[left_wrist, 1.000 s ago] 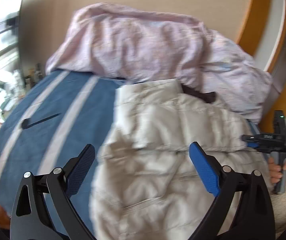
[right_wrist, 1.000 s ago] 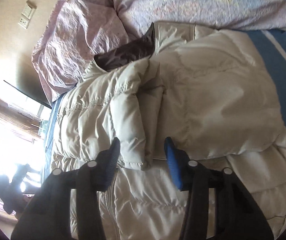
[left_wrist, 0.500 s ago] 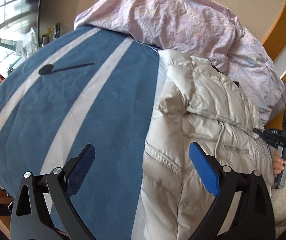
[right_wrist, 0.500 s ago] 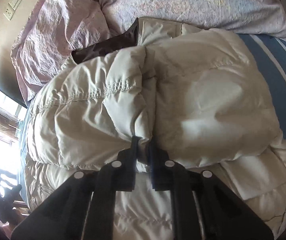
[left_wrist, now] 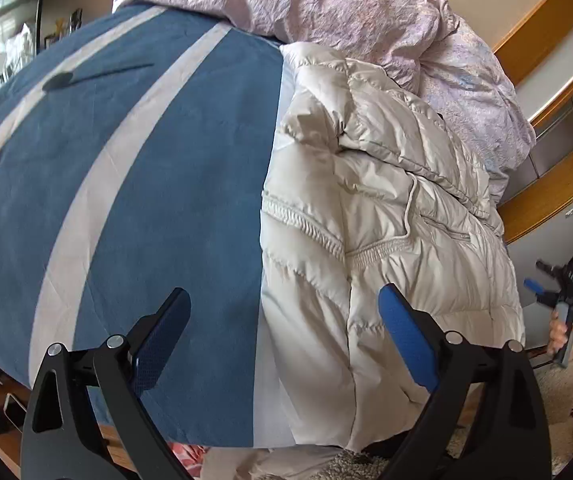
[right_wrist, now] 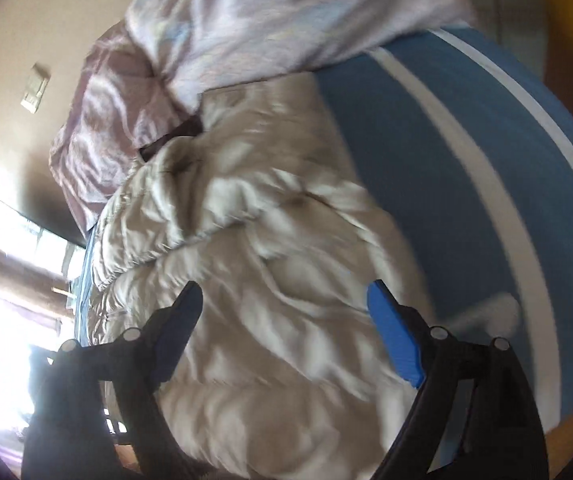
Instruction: Fold large clothes
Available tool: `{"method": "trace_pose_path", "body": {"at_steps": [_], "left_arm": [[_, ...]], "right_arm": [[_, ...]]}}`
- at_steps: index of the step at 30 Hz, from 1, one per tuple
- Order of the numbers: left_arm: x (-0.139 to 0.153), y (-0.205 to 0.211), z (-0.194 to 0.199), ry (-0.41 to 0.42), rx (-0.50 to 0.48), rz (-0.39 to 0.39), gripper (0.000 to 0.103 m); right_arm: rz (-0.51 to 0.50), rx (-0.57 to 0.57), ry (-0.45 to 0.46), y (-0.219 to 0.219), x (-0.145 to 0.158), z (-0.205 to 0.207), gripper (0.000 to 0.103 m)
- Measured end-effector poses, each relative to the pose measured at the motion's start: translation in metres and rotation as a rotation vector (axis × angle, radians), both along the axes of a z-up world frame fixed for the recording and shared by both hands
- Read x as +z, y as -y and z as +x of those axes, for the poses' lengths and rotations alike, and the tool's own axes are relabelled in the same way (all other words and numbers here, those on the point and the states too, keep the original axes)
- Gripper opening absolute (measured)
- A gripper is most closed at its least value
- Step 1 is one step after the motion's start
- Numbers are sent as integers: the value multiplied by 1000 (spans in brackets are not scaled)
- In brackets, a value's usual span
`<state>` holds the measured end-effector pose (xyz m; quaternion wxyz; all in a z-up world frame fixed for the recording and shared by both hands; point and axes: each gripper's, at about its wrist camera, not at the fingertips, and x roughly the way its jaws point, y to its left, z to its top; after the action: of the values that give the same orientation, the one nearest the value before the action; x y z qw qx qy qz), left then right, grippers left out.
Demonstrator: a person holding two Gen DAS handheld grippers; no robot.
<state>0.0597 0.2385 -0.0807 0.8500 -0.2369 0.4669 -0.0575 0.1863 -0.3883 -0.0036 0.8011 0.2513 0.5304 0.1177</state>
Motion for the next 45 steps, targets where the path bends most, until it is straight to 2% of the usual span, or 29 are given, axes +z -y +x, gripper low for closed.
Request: {"method": "trace_pose_path", "body": {"at_steps": [3, 7, 14, 20, 22, 26, 31, 33, 37, 39, 40, 41, 42, 43, 45], "left_arm": [[-5, -1, -3, -21, 0, -33, 93], [-9, 2, -6, -27, -8, -94, 91], [-11, 12, -11, -28, -19, -133, 87], [-13, 24, -12, -35, -48, -189, 82], [-14, 28, -14, -31, -54, -201, 81], [-18, 32, -17, -27, -58, -252, 76], [-23, 34, -24, -17, -54, -317, 70], [-23, 36, -25, -12, -43, -321, 68], [-22, 43, -26, -11, -36, -281, 63], [-21, 48, -26, -15, -37, -240, 55], [-20, 49, -25, -20, -35, -217, 51], [-20, 50, -25, -24, -28, -200, 41], [-20, 49, -26, -25, -22, -191, 33], [-20, 48, -27, -19, -15, -195, 30], [-17, 41, -29, -1, 6, -221, 18]], "right_arm": [[63, -22, -79, 30, -24, -16, 85], [105, -34, -113, 44, -42, -29, 85], [163, 18, -137, 40, -63, -31, 84], [197, 64, -130, 35, -67, -37, 78], [245, 92, -144, 29, -71, -36, 71], [262, 129, -134, 19, -71, -35, 70], [251, 174, -119, 12, -67, -41, 68], [232, 192, -123, 9, -66, -46, 67], [161, 236, -123, -3, -63, -55, 67], [130, 244, -117, -12, -61, -57, 66], [115, 244, -115, -15, -60, -58, 60], [103, 240, -112, -17, -58, -59, 53], [98, 232, -104, -18, -56, -60, 40], [105, 220, -92, -18, -53, -61, 29], [116, 199, -59, -17, -45, -65, 21]]}}
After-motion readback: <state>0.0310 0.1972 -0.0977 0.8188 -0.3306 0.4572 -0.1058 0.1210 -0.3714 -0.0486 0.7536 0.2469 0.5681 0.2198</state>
